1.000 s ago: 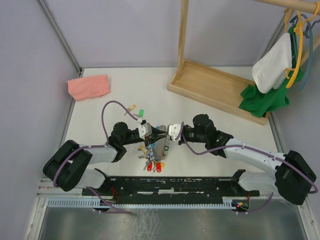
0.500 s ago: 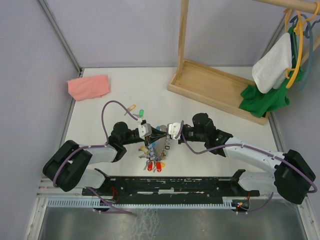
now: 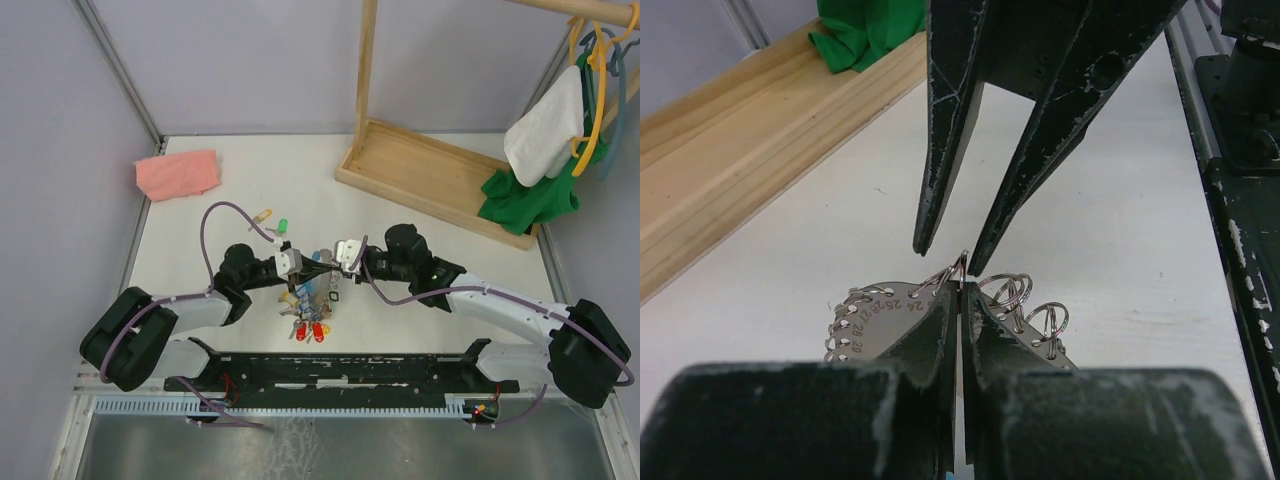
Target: Put the keys on the keyring
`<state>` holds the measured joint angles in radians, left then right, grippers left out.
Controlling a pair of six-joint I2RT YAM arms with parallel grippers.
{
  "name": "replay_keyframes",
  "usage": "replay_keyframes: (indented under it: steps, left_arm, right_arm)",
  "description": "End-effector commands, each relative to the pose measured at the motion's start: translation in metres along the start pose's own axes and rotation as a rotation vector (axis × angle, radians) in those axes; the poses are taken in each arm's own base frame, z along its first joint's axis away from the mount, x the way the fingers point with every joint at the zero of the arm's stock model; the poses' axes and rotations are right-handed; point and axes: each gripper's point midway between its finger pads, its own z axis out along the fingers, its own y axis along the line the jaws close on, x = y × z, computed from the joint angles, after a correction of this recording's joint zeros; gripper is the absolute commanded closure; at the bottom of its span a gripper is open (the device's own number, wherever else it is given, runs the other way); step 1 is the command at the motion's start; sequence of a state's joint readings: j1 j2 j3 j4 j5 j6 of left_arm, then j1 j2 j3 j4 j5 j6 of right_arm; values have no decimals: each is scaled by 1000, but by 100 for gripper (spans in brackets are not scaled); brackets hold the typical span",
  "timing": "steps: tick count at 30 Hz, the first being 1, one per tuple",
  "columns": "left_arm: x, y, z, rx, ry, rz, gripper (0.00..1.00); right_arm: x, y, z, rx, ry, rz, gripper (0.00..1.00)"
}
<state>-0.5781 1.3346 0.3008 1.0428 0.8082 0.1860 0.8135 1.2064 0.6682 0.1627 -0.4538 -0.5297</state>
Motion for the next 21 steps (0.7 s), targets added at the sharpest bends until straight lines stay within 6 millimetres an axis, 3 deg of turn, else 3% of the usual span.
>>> replay_keyframes:
  steps: [1, 5, 10, 15, 18, 21]
  left_arm:
    - [-24, 11, -1, -29, -29, 141, 97]
    - [-26, 9, -4, -15, -8, 162, 97]
    - [-29, 3, -6, 18, 1, 185, 97]
    - [-25, 5, -6, 7, 29, 175, 97]
    - [-26, 11, -5, -19, 37, 155, 97]
    - [-27, 14, -4, -34, 45, 136, 97]
  right_arm:
    - [-15, -20, -7, 84, -24, 13, 66]
    - [-7, -29, -9, 146, -1, 34, 60]
    - [0, -44, -11, 211, 17, 90, 59]
    - [25, -69, -24, 352, 120, 223, 59]
    - [23, -65, -29, 339, 93, 228, 59]
    - [8, -44, -28, 245, -23, 187, 59]
